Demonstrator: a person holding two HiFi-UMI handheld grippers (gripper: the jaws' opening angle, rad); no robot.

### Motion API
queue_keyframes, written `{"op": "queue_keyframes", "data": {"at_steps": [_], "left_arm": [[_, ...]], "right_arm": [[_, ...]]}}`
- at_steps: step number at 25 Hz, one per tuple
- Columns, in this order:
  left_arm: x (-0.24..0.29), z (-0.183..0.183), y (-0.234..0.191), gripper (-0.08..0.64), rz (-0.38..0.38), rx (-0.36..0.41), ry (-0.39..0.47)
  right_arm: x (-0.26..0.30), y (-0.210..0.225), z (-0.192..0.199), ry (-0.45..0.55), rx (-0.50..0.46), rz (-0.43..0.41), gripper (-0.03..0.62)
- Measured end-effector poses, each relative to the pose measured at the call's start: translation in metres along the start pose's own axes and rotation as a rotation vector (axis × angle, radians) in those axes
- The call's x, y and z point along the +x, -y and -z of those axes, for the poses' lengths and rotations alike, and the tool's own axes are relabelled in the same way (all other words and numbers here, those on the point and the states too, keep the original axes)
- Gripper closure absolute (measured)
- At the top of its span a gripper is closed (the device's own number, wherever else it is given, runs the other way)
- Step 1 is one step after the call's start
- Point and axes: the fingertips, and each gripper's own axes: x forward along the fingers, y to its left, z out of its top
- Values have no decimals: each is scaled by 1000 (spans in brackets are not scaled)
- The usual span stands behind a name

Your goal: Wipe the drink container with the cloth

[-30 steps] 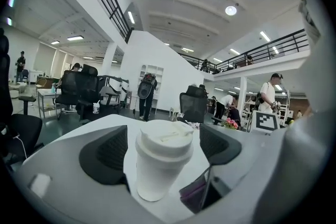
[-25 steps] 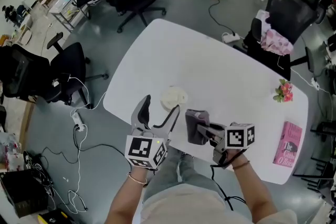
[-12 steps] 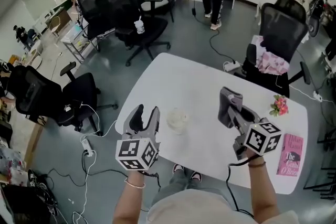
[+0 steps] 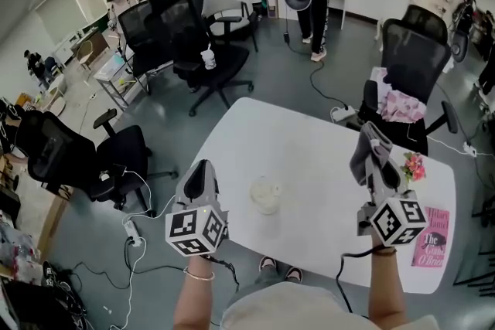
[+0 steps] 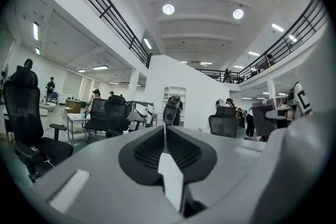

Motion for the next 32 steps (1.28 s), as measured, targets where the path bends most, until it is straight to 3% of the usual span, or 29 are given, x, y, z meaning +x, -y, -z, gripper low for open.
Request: {"op": "queue_keyframes", "data": {"at_steps": [5, 11, 19, 24, 32], "left_arm": [[0, 9, -5, 560, -15, 3, -4], [2, 26, -22, 560, -55, -14, -28], [11, 38, -27, 560, -46, -17, -58], [17, 39, -25, 560, -35, -14, -66], [19, 44, -19, 560, -22, -11, -77]], "right_arm": [[-13, 14, 6, 67, 0, 88, 520], [-27, 23, 16, 111, -115, 207, 520], [-23, 28, 26, 69, -115, 224, 520], [-21, 28, 28, 30, -172, 262, 522], [-23, 31, 24, 44, -163, 269, 522]]}}
